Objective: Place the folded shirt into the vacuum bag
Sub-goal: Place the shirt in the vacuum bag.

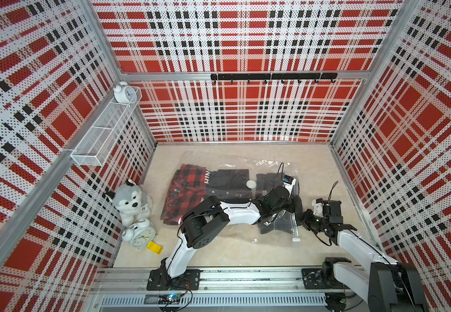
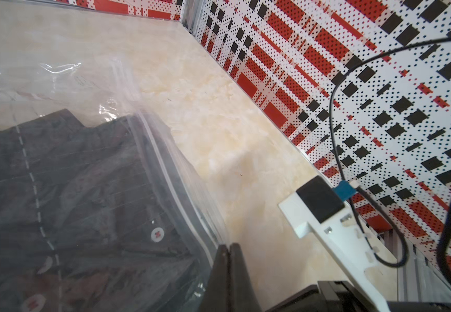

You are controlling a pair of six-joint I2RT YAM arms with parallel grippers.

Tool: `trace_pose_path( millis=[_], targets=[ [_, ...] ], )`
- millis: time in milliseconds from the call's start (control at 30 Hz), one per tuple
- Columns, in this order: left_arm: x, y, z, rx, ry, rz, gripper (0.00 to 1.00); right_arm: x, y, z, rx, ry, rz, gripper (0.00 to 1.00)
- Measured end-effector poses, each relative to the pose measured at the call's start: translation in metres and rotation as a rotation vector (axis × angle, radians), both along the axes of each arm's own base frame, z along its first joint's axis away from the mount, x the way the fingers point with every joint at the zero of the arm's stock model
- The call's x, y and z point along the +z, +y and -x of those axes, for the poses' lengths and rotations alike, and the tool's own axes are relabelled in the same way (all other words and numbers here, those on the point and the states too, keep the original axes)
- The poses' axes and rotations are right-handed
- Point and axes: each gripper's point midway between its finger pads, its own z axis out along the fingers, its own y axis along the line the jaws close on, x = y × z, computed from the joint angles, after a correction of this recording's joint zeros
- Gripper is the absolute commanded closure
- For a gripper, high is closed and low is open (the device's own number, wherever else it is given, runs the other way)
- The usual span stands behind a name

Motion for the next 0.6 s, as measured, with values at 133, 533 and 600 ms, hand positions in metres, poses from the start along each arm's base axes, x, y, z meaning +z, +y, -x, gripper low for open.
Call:
trace_pose_path(
  millis=[133,533,600],
  targets=[
    [0.007,0.0,0.0,0.0,-0.006,0.011,1.0,0.017,0.015,-0.008,0.036,-0.042,-0.045,0.95],
    [0.004,0.001,0.003,0.008,0.004,-0.004,1.0,0.006,0.065,-0.015,0.145,-0.019,-0.121,0.89],
    [0.004,0.003,0.001,0.013,0.007,-0.005,1.0,0.003,0.07,-0.014,0.152,-0.013,-0.128,0.74]
  ],
)
